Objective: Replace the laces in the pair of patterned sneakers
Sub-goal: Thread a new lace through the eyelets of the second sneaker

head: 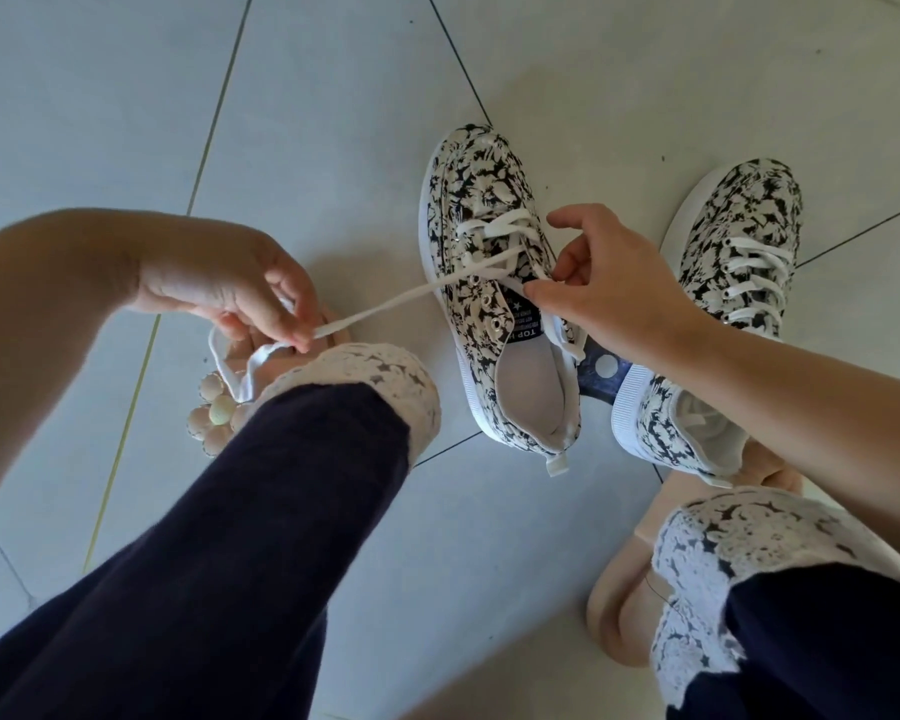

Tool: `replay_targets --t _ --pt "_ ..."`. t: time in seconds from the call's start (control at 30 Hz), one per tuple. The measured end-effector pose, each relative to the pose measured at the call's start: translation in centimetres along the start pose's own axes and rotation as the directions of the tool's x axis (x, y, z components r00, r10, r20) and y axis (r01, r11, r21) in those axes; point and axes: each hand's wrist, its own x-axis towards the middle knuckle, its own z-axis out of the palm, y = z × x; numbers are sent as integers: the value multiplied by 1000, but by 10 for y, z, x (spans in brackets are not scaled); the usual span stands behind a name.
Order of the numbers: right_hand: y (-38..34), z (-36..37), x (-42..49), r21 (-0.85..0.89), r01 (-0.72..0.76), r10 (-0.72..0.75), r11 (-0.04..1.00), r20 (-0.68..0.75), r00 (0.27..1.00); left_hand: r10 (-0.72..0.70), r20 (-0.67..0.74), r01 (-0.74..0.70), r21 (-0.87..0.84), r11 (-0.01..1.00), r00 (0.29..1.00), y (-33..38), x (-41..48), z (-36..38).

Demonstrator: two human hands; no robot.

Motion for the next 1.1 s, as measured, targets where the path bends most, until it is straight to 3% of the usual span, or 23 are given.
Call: replay_targets --t 0.1,0.17,0.27,0.37,0.43,0.6,0.67,0.73,0.87,0.97,1.1 --pt "-1 2 1 -15 9 -9 1000 -1 1000 -93 -155 111 113 987 984 0 4 -4" --pt "0 2 1 -28 12 -12 1000 -10 1000 -63 -300 108 134 985 952 3 6 -3" --pt "0 2 0 -111 40 -44 993 -31 999 38 -501 -49 -9 999 865 15 14 1" --pt "-6 3 -4 -285 174 -195 943 -46 980 67 -618 -230 -189 955 783 35 19 8" --pt "-11 7 -2 -360 236 -263 902 -28 964 79 -630 -324 -285 902 773 44 22 12" --pt "-19 11 17 -532 232 -260 814 23 965 73 -677 -480 -437 761 733 57 22 17" --pt "-22 8 24 -577 220 -256 787 18 966 63 -650 -514 -535 671 757 57 20 18" --pt "-23 6 30 -528 168 -231 832 -56 971 91 -586 -508 -603 615 805 53 19 20" --pt "-20 10 37 -379 96 -159 920 -139 977 138 -537 -466 -542 699 832 47 22 31" --pt "-22 9 32 -274 118 -159 955 -132 978 154 -515 -422 -456 783 843 47 25 43" --pt "-28 9 17 -165 174 -192 971 -99 976 156 -542 -420 -406 812 826 51 29 51"
